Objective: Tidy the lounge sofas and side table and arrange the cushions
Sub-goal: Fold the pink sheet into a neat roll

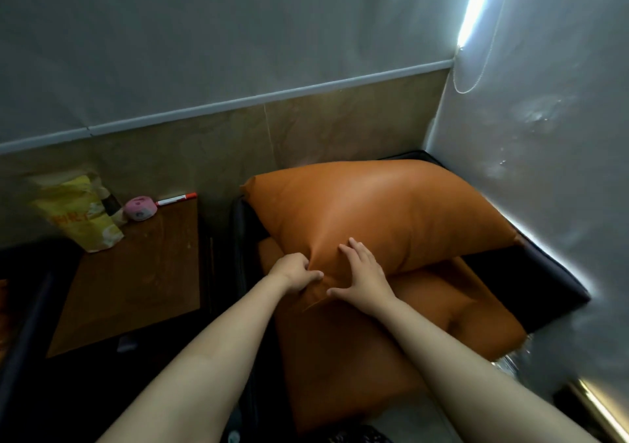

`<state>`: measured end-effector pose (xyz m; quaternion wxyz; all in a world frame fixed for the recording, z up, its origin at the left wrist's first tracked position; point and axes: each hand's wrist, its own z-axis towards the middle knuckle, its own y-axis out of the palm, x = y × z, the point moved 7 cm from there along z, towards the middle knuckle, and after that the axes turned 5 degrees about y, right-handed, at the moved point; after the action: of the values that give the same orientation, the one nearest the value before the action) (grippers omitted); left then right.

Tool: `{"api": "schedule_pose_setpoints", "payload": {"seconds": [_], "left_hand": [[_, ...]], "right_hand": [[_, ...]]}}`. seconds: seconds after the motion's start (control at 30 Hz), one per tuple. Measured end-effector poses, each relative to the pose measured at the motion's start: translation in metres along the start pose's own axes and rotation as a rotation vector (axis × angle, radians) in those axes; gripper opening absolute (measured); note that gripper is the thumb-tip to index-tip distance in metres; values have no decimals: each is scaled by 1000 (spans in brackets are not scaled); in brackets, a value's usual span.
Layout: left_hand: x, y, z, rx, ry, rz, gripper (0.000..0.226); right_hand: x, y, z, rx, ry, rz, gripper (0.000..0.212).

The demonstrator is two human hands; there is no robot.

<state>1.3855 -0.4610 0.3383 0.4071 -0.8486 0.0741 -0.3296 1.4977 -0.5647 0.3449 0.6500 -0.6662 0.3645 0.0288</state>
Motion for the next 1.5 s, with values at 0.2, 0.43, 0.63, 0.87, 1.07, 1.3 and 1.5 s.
{"api": "schedule_pose_setpoints", "payload": {"seconds": [0.2,0.43,0.63,0.87,1.07,1.3,1.5], "left_hand": [[18,22,-28,2,15,-42,35],[34,39,-60,-22,34,-93,36],[35,49,-81,-100,21,-164,30],[-5,61,-86,-89,-19,-241,28],[-40,66,-76,87,-99,-236,32],[-57,56,-76,78,-168,-206,40],[-38,4,-69,288,-80,-150,35]], "right_hand": [[22,-9,-49,5,29,34,96],[22,-20,-74,50,66,131,83],[2,-35,-76,111,54,171,70],[-6,-16,-76,83,53,134,68],[7,8,-78,-29,99,95,71],[8,22,-72,-75,119,93,72],[-4,12,-55,-35,104,7,69]]}}
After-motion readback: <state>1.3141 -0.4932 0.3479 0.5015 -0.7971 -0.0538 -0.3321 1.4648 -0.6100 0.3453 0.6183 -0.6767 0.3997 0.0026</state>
